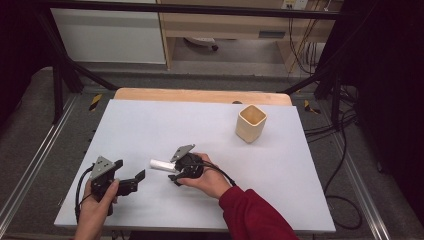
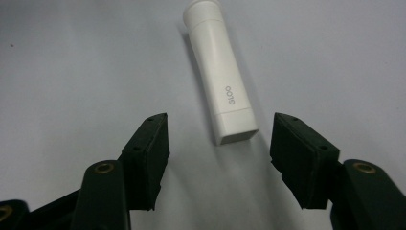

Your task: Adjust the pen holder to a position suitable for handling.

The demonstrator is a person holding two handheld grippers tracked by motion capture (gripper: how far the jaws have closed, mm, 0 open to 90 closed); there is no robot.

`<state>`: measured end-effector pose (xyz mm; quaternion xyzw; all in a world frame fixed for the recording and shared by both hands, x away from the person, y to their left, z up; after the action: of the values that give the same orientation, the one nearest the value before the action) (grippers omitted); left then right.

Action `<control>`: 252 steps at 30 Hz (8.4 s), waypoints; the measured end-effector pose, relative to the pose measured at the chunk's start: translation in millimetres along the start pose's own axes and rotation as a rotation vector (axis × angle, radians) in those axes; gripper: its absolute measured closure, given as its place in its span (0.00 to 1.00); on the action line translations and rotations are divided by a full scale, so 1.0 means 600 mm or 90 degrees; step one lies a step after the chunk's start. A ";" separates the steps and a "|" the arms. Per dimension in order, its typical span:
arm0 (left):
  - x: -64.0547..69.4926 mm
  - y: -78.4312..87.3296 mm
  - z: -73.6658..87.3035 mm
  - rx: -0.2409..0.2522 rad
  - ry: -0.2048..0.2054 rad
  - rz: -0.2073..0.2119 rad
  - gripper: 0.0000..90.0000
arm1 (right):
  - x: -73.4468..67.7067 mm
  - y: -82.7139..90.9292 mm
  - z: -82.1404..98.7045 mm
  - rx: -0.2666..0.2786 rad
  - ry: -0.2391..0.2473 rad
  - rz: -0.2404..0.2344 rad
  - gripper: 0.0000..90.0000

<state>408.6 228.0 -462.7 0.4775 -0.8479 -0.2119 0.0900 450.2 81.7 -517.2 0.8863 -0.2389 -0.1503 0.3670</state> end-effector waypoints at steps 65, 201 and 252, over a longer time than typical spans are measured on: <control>0.157 -0.083 -0.040 0.028 -0.208 0.040 0.08 | 0.045 0.181 0.140 0.013 -0.076 0.018 0.79; 0.249 -0.086 -0.025 0.022 -0.789 -0.097 0.41 | -0.023 0.189 0.068 -0.025 -0.047 -0.026 0.79; 0.255 -0.087 -0.019 0.006 -0.889 -0.126 0.62 | -0.036 0.184 0.062 -0.009 -0.069 -0.049 0.79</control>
<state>372.3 71.1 -483.4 0.3049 -0.6611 -0.4723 -0.4969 381.2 3.7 -460.7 0.8829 -0.2230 -0.2139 0.3534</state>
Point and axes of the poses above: each handheld gripper's, and its own axes: y roughly backward along the jaws, z roughly out of its underside, x roughly to its right, the point moved 10 cm from there along -y, roughly forward along the jaws, and after that the axes turned 11 degrees about -y, right-handed, at the moved point
